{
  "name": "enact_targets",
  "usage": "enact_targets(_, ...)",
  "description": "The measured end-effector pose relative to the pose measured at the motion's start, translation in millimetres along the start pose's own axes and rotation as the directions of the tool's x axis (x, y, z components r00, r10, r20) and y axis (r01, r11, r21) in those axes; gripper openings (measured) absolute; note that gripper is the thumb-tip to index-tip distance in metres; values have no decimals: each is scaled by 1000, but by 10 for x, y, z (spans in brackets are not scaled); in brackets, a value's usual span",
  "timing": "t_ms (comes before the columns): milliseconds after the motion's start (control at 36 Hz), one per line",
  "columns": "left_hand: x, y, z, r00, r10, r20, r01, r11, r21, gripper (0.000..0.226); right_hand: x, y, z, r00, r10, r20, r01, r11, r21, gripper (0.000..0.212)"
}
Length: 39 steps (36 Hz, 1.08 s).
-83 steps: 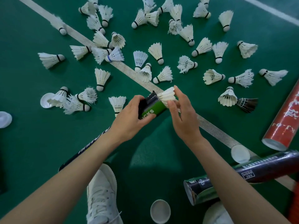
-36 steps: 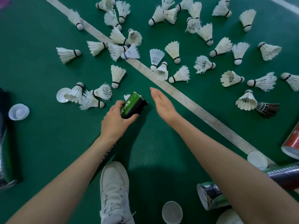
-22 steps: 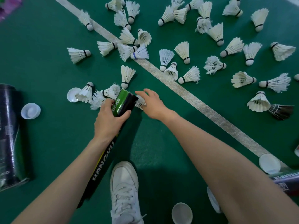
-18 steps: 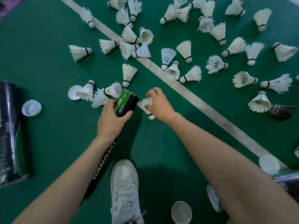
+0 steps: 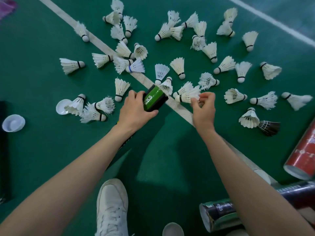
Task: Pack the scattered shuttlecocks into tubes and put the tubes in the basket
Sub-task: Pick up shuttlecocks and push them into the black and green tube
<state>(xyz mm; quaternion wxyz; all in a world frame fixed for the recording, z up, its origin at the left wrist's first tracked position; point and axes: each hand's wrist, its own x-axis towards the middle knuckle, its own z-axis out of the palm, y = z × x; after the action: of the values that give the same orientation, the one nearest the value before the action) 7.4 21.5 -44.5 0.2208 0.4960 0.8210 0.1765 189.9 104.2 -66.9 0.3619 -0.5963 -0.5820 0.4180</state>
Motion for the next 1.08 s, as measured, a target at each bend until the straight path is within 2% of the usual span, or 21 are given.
enact_targets(194,162,389,-85,990,143,-17,-143,990,4,72,114,-424,-188,991,-122,-56,132,967,217,31)
enact_targets(333,100,497,-38,977,214,-17,-215,974,-76,82,95,-450,-264,967,-215,139,202,974,104,31)
enact_targets(417,31,533,31,968,245,-61,-250,963,-103,88,5,-406,-295,949,-269,166,256,962,95,32)
enact_targets(500,-3,544,75,966,249,-68,-255,962,-103,84,-76,-359,-332,956,-241,168,221,967,125,35)
enact_targets(583,3,548,114,971,235,-53,-239,966,-98,77,-153,-301,-325,943,-204,261,172,975,142,38)
enact_targets(694,12,487,240,974,226,-2,-225,972,-60,73,-156,-187,-278,903,-93,419,85,996,37,39)
enact_targets(806,30,370,339,982,190,-3,-190,981,-22,72,-89,-58,-120,862,-10,506,-62,990,126,38)
enact_targets(889,104,312,370,989,141,51,-143,989,27,72,-57,-10,10,888,22,459,-113,979,171,39)
enact_targets(972,228,221,389,991,64,118,-74,994,80,70,55,27,36,930,9,368,-19,1000,23,34)
enact_targets(1083,399,77,396,993,13,115,-25,994,105,68,391,124,48,900,98,424,27,960,-279,40)
